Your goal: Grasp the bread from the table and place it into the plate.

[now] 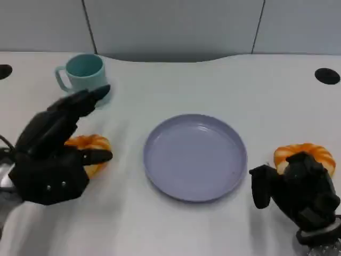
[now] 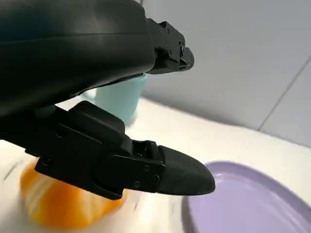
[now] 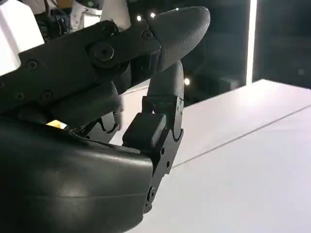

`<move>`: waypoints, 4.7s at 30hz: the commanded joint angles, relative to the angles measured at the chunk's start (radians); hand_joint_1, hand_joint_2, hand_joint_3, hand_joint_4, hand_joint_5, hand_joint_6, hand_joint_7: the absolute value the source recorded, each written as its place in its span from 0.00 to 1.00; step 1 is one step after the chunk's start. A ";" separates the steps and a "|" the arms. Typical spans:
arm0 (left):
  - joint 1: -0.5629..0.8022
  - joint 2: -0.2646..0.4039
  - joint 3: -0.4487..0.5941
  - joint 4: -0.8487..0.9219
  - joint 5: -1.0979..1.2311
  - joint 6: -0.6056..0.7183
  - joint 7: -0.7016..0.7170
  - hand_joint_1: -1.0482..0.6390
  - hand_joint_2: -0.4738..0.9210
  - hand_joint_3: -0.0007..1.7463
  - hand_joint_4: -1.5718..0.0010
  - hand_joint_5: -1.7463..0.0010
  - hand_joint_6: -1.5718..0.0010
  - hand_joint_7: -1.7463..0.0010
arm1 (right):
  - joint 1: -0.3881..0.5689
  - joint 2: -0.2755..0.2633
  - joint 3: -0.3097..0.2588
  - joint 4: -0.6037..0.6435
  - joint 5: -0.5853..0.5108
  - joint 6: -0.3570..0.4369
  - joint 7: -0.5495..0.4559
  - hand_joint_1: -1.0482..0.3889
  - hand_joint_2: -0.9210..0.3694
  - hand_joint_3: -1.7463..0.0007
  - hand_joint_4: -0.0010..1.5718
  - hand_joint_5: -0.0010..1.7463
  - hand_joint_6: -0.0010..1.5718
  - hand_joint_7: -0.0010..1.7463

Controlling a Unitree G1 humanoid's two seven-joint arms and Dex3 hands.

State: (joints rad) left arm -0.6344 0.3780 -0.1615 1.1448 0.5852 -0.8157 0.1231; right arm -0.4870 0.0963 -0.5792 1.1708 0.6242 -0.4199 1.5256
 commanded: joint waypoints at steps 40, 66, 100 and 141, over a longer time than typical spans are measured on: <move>-0.093 -0.017 -0.215 0.210 0.054 0.288 0.226 0.13 0.94 0.00 0.72 0.89 0.72 0.95 | 0.004 -0.002 -0.017 -0.004 0.078 0.041 0.089 0.45 0.00 0.99 0.58 0.72 0.63 0.32; -0.170 -0.033 -0.253 0.211 0.068 0.364 0.279 0.55 0.90 0.00 0.29 0.77 0.29 0.87 | 0.136 0.039 0.115 -0.198 -0.010 -0.088 -0.212 0.41 0.00 1.00 0.60 0.66 0.73 0.17; -0.307 -0.149 -0.287 0.148 0.088 0.059 0.426 0.46 0.91 0.00 0.34 0.49 0.25 0.92 | 0.047 0.025 0.103 -0.129 0.019 -0.019 -0.092 0.32 0.00 0.96 0.56 0.69 0.63 0.30; -0.329 -0.275 -0.395 0.133 0.140 0.051 0.276 0.12 1.00 0.01 0.90 0.58 0.61 0.99 | 0.102 0.008 0.180 -0.232 -0.020 0.145 -0.182 0.36 0.00 0.99 0.45 0.84 0.59 0.32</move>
State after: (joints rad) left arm -0.9395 0.0850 -0.5527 1.2888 0.7173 -0.7709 0.3926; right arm -0.3878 0.1195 -0.4021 0.9444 0.6031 -0.2729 1.3487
